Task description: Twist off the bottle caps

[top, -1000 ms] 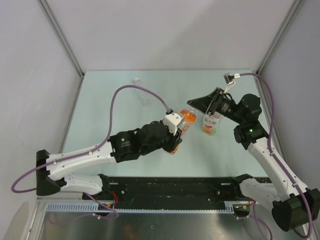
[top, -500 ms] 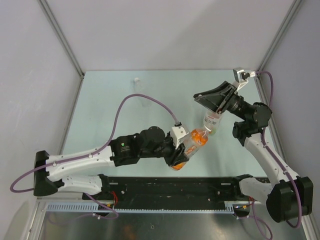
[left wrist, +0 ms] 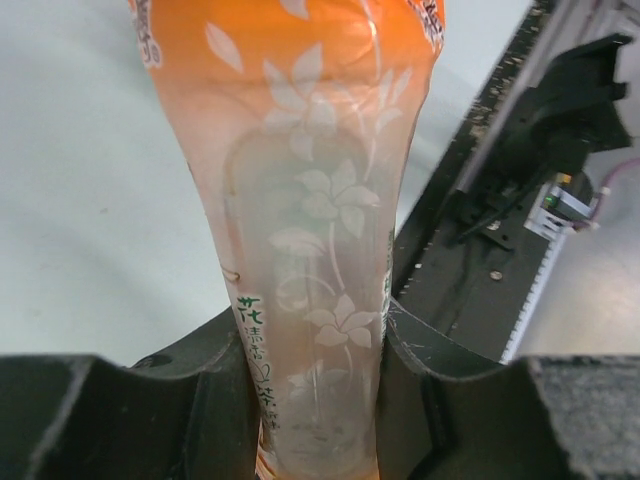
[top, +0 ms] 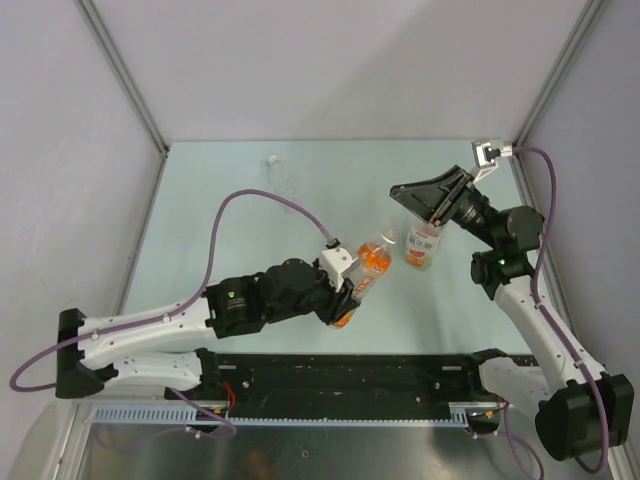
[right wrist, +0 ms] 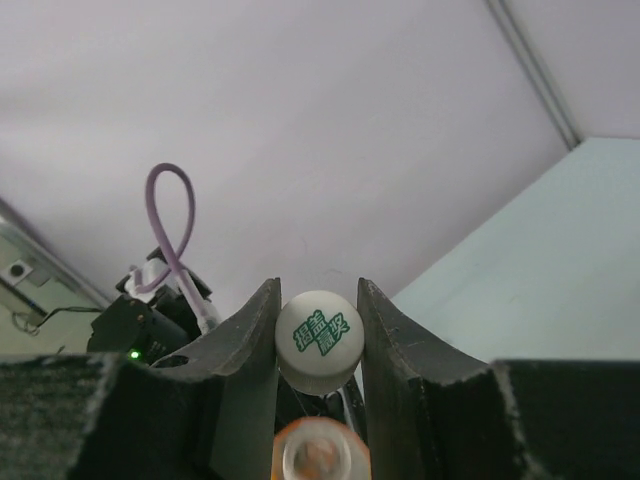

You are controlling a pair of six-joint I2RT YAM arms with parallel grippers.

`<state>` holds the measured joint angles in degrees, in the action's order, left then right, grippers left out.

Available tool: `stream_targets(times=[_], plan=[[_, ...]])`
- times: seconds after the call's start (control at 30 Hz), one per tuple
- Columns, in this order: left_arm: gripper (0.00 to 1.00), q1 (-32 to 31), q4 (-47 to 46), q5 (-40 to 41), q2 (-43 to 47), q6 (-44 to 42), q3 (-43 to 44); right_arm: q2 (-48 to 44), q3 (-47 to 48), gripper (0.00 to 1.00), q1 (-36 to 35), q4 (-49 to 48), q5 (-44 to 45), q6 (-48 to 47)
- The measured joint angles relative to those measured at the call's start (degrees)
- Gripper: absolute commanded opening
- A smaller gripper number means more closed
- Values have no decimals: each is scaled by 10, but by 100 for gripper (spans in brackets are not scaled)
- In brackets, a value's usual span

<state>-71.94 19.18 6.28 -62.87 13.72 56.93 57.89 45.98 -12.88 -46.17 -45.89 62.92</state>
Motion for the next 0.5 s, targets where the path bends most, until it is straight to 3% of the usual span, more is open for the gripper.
stream_targets(times=[0.23,0.5], plan=[[0,35,17,89,47,40,-34,-31,3,14,-1,167,50,-99],[0,124,24,67,57,86,-63,-29,35,14,-80,346,136,-233]])
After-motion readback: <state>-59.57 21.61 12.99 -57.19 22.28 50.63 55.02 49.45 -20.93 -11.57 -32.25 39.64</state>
